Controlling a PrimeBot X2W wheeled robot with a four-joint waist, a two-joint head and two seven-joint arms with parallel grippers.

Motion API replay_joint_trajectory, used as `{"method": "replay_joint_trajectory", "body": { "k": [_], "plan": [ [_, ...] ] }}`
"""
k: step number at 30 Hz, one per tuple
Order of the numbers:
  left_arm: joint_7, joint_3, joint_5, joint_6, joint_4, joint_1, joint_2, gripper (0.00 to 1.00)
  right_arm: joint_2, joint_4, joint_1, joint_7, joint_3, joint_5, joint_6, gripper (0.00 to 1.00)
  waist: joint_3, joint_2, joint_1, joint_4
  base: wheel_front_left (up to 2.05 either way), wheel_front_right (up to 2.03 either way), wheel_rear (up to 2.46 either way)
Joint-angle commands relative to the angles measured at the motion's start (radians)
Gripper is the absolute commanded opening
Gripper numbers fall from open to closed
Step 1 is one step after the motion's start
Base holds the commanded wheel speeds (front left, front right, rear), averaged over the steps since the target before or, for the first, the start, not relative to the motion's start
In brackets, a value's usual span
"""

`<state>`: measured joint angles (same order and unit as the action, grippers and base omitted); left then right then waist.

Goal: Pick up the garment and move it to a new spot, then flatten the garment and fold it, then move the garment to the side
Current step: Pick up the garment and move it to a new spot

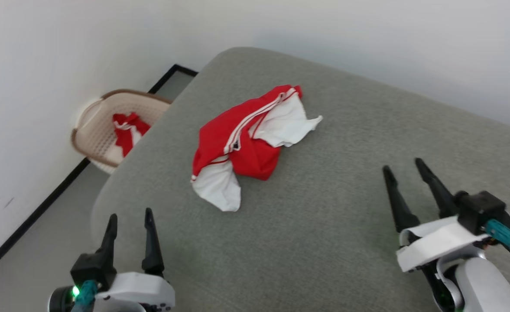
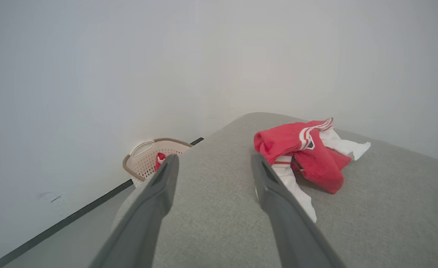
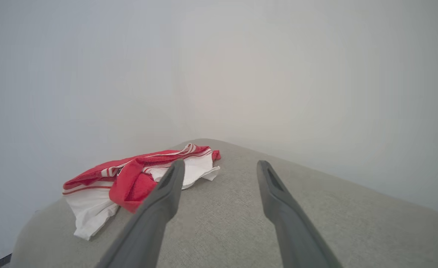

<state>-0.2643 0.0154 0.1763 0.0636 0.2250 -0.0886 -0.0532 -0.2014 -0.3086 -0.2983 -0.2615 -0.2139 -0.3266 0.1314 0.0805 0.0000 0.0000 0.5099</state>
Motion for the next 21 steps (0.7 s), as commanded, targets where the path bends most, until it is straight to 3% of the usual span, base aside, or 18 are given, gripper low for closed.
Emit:
{"method": "replay_joint_trajectory", "body": {
  "k": [1,6,11,15,18,21],
  "plan": [
    [0.0,-0.003,0.016,0.017,-0.019,0.016,0.003,1.0,-0.009,-0.009,-0.021,-0.005,-0.029,-0.012,-0.001,1.0,0.041,0.0,0.0,0.047,0.0,0.0,0.0],
    [0.0,-0.015,0.061,0.068,-0.079,0.059,0.003,1.0,-0.026,-0.033,-0.078,-0.005,-0.105,-0.042,-0.001,1.0,0.061,0.0,0.0,0.053,-0.03,-0.03,-0.03],
    [0.0,-0.04,0.077,0.086,-0.108,0.073,0.003,1.0,-0.033,-0.038,-0.095,-0.005,-0.125,-0.057,-0.001,1.0,0.063,0.0,0.0,0.051,-0.03,-0.03,-0.03],
    [0.0,-0.064,0.045,0.051,-0.082,0.041,0.003,1.0,-0.036,-0.025,-0.064,-0.005,-0.089,-0.059,-0.001,1.0,0.054,0.0,0.0,0.044,0.0,0.0,0.0],
    [0.0,-0.085,0.011,-0.005,-0.031,-0.02,-0.001,1.0,-0.033,-0.004,-0.022,-0.005,-0.043,-0.043,-0.001,1.0,0.049,0.0,0.0,0.035,0.0,0.0,0.0],
    [0.0,-0.082,-0.012,-0.057,0.021,-0.109,-0.038,1.0,-0.017,0.029,-0.005,-0.005,-0.035,-0.023,-0.001,1.0,0.07,0.0,0.0,-0.028,0.0,0.0,0.0]
  ]
}}
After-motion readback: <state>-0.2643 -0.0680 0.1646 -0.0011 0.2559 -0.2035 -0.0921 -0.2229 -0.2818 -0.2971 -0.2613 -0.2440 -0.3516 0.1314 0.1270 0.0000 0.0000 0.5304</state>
